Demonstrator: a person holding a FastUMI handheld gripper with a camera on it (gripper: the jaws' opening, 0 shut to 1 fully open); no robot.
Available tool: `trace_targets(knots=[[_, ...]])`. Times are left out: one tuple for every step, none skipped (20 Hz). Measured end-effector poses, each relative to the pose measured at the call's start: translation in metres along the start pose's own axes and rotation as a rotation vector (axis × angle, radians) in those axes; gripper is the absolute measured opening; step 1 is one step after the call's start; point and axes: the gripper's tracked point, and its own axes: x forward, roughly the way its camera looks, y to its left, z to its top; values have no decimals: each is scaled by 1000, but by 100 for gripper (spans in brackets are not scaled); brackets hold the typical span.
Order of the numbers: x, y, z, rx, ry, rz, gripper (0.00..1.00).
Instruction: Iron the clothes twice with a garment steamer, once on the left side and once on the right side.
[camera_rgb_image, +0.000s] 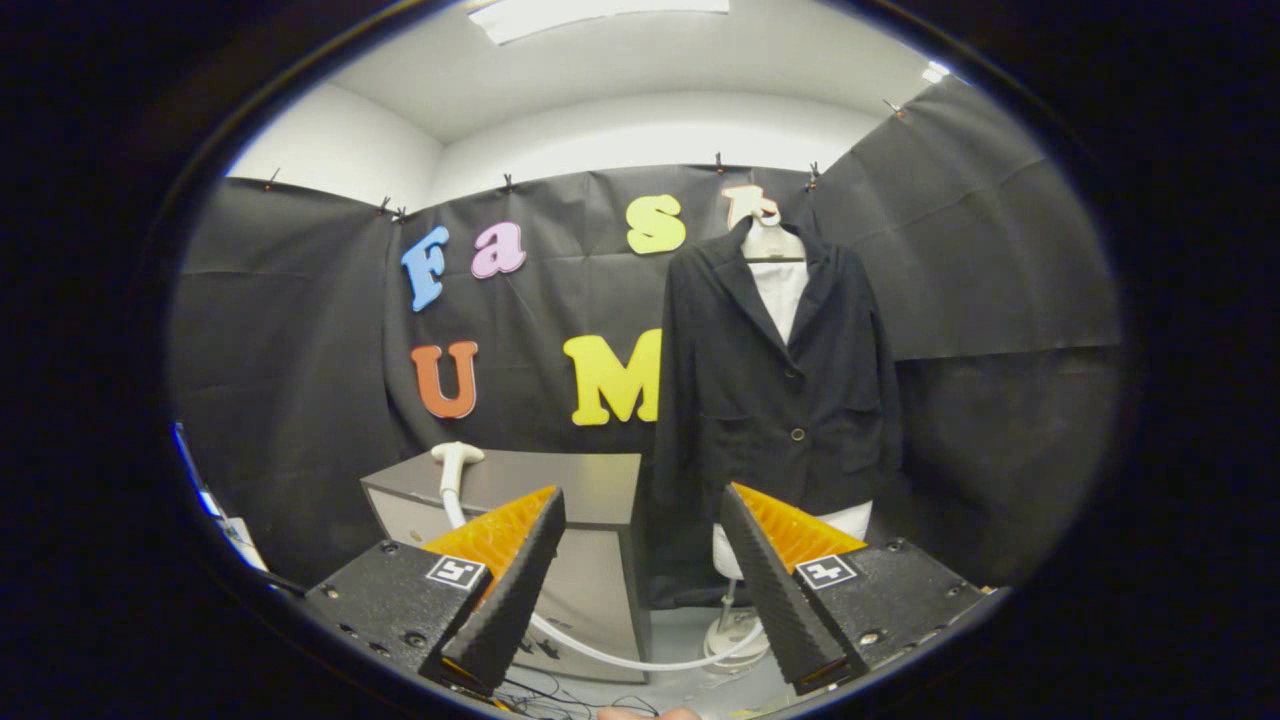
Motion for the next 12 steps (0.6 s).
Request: trace_targets(knots=[[3,12,-1,1,-2,15,98],[7,24,-2,5,1,24,97],[11,34,-1,3,-3,32,98],[16,42,1,-7,-11,27,98],[19,47,2,-23,-15,15,98],[23,55,2,-41,-12,9,98],[27,63,1,-56,-10,2,98],[29,72,3,-66,-13,0,98],[33,80,4,-72,-12,-6,98],[36,88,3,-74,-5,-5,98],[40,97,0,-75,3,4,97],[45,107,-2,-78,13,15,98]])
